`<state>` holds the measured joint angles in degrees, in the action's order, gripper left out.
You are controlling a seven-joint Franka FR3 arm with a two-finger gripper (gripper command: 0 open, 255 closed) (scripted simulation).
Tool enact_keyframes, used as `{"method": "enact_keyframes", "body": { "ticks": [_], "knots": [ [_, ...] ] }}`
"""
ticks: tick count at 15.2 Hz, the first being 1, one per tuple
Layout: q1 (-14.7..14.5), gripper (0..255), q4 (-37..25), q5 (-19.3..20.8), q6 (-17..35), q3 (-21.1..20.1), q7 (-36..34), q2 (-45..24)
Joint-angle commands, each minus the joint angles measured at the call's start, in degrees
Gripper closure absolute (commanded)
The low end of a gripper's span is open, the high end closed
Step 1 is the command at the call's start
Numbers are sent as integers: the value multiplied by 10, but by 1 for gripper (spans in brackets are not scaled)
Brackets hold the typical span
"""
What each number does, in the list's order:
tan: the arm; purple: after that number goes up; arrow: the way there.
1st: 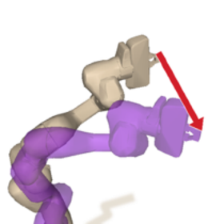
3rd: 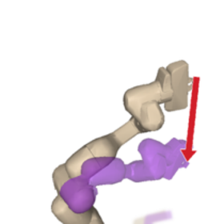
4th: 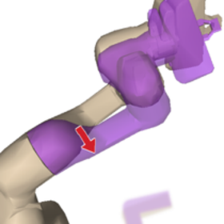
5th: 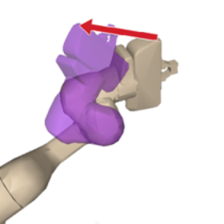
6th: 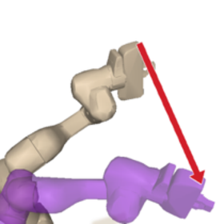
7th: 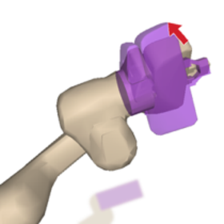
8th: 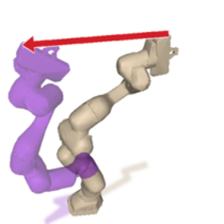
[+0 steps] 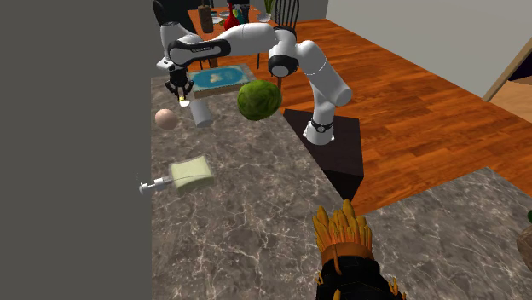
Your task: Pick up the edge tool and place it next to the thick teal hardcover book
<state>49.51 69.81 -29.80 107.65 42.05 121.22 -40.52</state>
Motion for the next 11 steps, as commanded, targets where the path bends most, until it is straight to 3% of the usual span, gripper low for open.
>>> {"method": "enact_keyframes", "body": {
  "ticks": [1,7,8,11],
  "knots": [
    [-1,255,5,-1,5,-1,1,-1],
    [-1,255,4,-1,5,-1,1,-1],
    [-1,0,4,-1,5,-1,1,-1],
    [-1,0,4,-1,5,-1,1,-1]
  ]
}}
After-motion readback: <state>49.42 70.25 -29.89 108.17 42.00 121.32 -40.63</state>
